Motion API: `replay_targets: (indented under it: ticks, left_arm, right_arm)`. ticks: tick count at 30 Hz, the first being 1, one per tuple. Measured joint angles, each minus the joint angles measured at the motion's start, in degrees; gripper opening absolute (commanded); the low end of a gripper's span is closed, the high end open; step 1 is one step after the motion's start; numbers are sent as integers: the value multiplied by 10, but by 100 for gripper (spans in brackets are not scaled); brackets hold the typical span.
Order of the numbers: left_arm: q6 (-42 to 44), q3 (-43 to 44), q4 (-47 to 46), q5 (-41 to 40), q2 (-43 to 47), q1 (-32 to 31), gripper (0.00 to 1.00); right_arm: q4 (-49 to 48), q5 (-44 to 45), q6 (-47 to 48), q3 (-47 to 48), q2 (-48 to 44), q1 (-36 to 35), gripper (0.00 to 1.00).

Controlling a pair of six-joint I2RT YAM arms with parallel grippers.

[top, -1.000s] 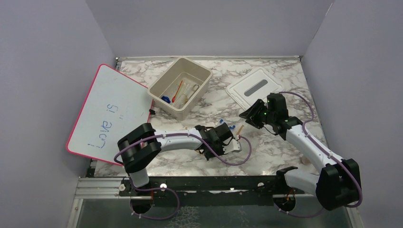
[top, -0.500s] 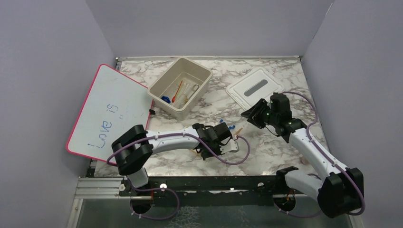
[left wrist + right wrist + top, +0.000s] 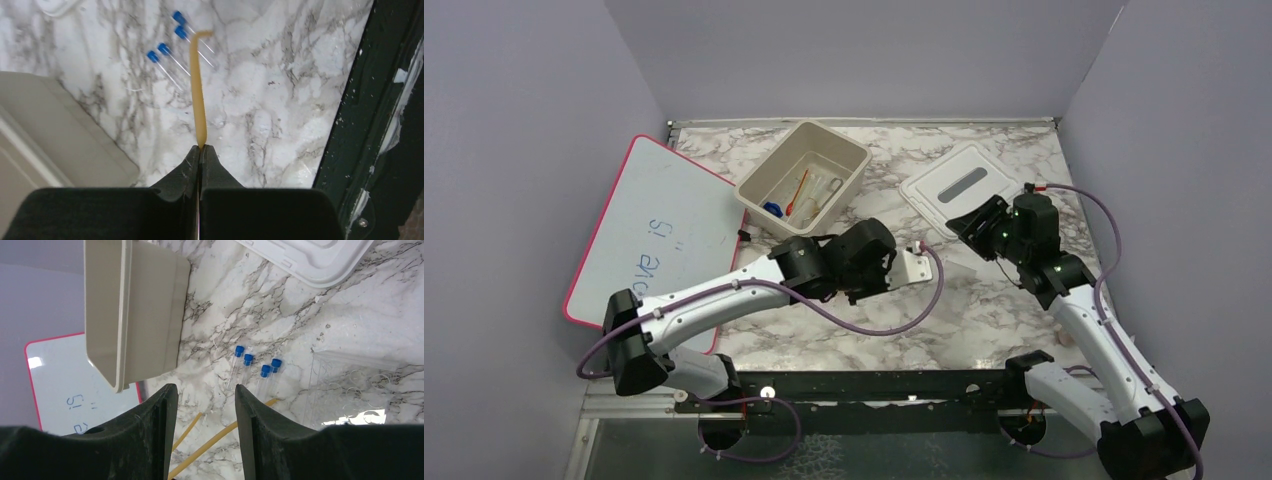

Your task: Organize the chemistry lab equipment

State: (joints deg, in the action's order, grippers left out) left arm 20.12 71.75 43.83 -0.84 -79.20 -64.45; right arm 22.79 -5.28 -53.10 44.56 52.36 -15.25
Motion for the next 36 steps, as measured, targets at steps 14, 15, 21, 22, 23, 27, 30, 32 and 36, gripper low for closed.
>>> replay_targets:
  ticks: [14, 15, 21, 22, 23, 27, 30, 32, 36]
  left_arm:
    - [146, 207, -8, 2, 13, 150, 0]
    - [158, 221, -12, 9, 7, 171, 0]
    - [195, 290, -57, 46, -57, 266, 0]
    - [196, 292, -69, 49, -65, 280, 0]
    - [196, 293, -77, 52, -72, 294, 0]
    - [195, 290, -102, 61, -108, 361, 0]
    - [189, 252, -116, 67, -114, 387, 0]
    - [181, 222, -121, 76, -114, 397, 0]
    - [164, 189, -128, 90, -117, 416, 0]
  right_arm:
    - [10, 13, -3, 9, -7, 0, 50]
    - [10, 11, -4, 9, -6, 0, 50]
    - [10, 1, -5, 9, -1, 0, 50]
    - [10, -1, -5, 9, -1, 0, 50]
    - [9, -2, -5, 9, -1, 0, 50]
    - [9, -4, -7, 7, -1, 0, 50]
    - [9, -4, -8, 4, -1, 0, 50]
    - [9, -5, -8, 3, 1, 0, 50]
    - [9, -7, -9, 2, 4, 0, 50]
